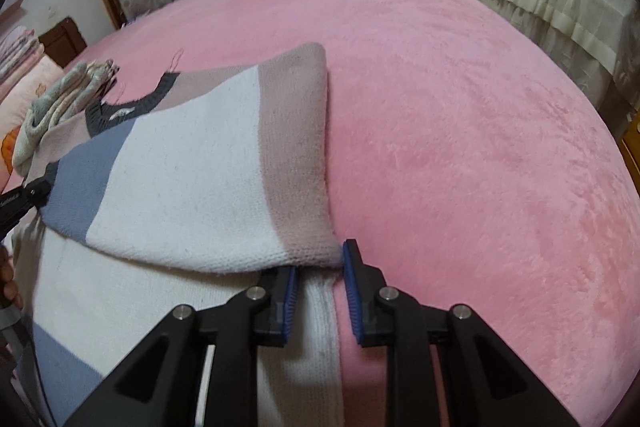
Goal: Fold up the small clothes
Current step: 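Lift the sleeve cuff with the left gripper and carry it toward the collar, then lay the sleeve flat across the chest and open the left gripper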
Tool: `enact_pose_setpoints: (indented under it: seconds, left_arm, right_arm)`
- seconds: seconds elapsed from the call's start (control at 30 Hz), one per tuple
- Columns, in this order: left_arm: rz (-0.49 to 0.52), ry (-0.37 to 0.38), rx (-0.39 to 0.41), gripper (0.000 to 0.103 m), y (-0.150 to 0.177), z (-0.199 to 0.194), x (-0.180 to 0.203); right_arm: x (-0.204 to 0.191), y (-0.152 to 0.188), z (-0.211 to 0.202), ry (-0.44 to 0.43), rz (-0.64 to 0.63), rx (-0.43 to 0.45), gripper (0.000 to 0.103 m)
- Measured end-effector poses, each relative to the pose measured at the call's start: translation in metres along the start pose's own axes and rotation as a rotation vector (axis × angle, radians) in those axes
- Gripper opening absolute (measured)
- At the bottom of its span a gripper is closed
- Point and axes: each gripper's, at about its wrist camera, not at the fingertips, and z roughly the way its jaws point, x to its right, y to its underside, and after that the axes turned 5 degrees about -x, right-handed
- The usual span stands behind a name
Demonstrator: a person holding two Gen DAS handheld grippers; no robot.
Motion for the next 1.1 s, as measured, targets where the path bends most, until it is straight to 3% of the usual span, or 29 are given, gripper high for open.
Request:
enact_pose_setpoints:
  seconds: [0.13, 0.27, 0.43, 0.77, 0.87, 1.0, 1.03, 1.07, 1.1]
  left_arm:
    - [0.001, 0.038, -0.011, 0.024, 0.000, 0.002, -0.004]
    - [0.040, 0.048, -0.020, 0.032, 0.000, -0.001, -0.001]
    - [0.060, 0.068, -0.026, 0.038, -0.001, -0.018, 0.000]
    - [0.099, 0.071, 0.068, 0.044, -0.026, -0.057, 0.010]
    - [0.129, 0.112, 0.055, 0.045, -0.034, -0.054, 0.024]
    - [0.210, 0.115, 0.009, 0.045, -0.033, -0.031, 0.051]
    - [0.225, 0.113, -0.005, 0.045, -0.031, -0.026, 0.054]
    - [0.233, 0.110, -0.018, 0.045, -0.031, -0.021, 0.055]
    - [0.237, 0.101, -0.045, 0.044, -0.030, -0.010, 0.059]
  right_arm:
    - [0.005, 0.000, -0.021, -0.047, -0.005, -0.032, 0.032]
    - [0.007, -0.003, -0.054, -0.112, -0.035, -0.004, 0.041]
    - [0.005, -0.043, -0.078, -0.123, -0.033, 0.052, 0.047]
    - [0.014, -0.131, 0.006, -0.094, 0.050, -0.029, 0.047]
    - [0.015, -0.143, 0.021, -0.124, 0.077, -0.046, 0.047]
    - [0.008, -0.147, 0.040, -0.102, 0.058, -0.086, 0.047]
    - [0.007, -0.147, 0.044, -0.093, 0.050, -0.096, 0.046]
    - [0.007, -0.147, 0.046, -0.086, 0.042, -0.099, 0.039]
    - [0.006, -0.147, 0.048, -0.083, 0.027, -0.100, 0.021]
